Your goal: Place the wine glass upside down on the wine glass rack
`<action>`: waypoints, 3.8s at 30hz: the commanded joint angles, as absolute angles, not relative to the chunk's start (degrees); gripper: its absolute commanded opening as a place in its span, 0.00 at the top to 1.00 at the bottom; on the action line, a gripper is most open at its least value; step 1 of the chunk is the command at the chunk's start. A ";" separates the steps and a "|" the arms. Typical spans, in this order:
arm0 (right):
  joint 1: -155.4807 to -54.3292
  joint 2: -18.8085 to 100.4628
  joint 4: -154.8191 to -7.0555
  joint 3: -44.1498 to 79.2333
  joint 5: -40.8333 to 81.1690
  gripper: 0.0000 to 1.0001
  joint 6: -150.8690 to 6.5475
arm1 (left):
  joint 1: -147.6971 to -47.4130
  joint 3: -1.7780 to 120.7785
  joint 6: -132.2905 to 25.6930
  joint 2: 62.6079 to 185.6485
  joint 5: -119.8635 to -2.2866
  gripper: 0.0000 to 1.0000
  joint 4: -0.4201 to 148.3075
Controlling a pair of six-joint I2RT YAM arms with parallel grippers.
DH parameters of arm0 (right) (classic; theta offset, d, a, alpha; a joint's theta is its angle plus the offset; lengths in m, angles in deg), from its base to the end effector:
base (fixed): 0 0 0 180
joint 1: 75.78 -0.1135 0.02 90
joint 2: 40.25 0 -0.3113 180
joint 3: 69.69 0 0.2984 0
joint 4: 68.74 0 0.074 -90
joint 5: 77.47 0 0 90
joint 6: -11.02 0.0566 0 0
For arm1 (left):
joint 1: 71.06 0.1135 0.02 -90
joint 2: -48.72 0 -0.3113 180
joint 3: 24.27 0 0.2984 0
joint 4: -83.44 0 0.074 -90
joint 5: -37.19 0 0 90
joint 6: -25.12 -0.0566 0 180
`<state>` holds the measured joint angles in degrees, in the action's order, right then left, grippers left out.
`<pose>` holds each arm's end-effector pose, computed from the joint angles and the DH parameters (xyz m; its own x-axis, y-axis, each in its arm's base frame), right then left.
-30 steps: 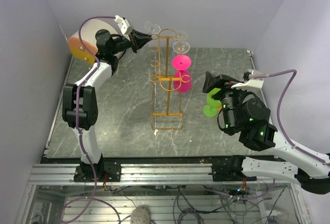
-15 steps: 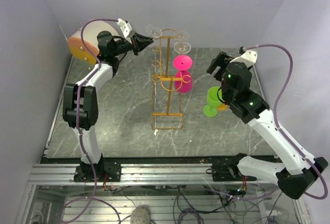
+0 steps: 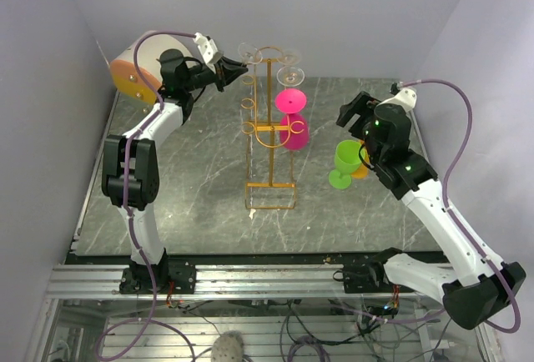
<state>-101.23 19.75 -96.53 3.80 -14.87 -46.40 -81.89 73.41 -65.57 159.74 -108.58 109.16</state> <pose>0.2594 0.0946 0.4220 -0.1765 0.4454 -0.8777 0.1379 0.8941 0.4260 0.5072 -0.1447 0.3579 0.2214 -0.0355 -0.9745 0.8963 0.4012 0.1890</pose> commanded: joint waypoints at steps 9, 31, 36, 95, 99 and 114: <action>-99.71 19.10 -100.34 4.06 -14.06 0.24 -45.32 | -82.82 76.49 -68.04 160.78 -109.27 0.93 110.94; -86.89 23.73 -120.91 5.75 -19.90 0.20 -41.69 | -83.79 69.58 -62.51 159.62 -108.36 0.93 120.25; -84.08 23.97 -117.98 0.23 -15.88 0.22 -41.37 | -83.87 68.83 -61.42 159.55 -108.18 0.93 122.08; -80.50 16.73 -104.00 7.74 -15.25 1.00 -56.03 | -83.89 64.10 -65.58 156.55 -106.53 0.41 116.64; -80.56 15.77 -100.88 12.34 -11.29 1.00 -57.91 | -83.67 62.32 -68.60 152.34 -107.09 0.00 110.12; -81.28 23.50 -83.43 28.67 25.89 1.00 -52.56 | -83.52 63.30 -94.55 125.69 -84.98 0.01 48.62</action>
